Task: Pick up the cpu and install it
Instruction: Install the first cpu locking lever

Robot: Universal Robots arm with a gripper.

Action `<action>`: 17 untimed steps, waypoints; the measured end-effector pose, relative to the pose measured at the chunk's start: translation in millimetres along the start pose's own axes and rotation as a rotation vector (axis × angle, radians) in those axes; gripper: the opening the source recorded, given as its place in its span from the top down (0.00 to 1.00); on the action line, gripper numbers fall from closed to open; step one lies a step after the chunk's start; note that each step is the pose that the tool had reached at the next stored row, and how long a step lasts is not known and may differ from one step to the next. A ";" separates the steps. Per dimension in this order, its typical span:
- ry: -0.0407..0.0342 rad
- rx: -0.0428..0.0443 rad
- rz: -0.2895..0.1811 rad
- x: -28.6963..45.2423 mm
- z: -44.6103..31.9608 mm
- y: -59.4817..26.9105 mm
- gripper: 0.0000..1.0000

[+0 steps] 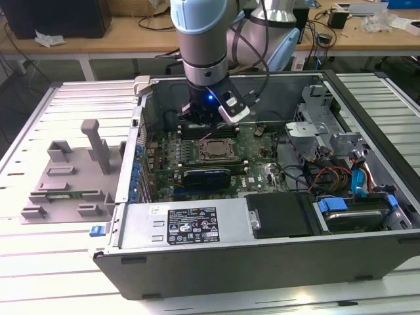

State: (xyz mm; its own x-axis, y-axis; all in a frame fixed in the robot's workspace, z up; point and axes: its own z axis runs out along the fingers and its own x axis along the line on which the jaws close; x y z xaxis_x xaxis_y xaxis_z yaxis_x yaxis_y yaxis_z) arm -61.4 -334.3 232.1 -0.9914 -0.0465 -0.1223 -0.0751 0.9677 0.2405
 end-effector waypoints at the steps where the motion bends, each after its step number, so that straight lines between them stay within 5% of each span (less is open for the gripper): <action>1: -0.0002 0.0004 0.001 -1.7 1.2 0.3 0.89; 5: -0.0001 0.0075 0.000 -2.7 6.7 12.0 0.89; 8: -0.0190 0.0142 -0.005 -2.0 10.0 16.6 0.89; 10: -0.0517 0.0157 -0.014 0.9 11.5 16.4 0.89; 17: -0.0635 0.0250 0.019 2.7 16.6 15.2 0.89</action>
State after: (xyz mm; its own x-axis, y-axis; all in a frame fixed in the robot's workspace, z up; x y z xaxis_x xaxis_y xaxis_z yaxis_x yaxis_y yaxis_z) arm -63.5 -315.7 219.4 -0.9838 -0.0127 -0.1790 -0.0525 0.9742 0.2194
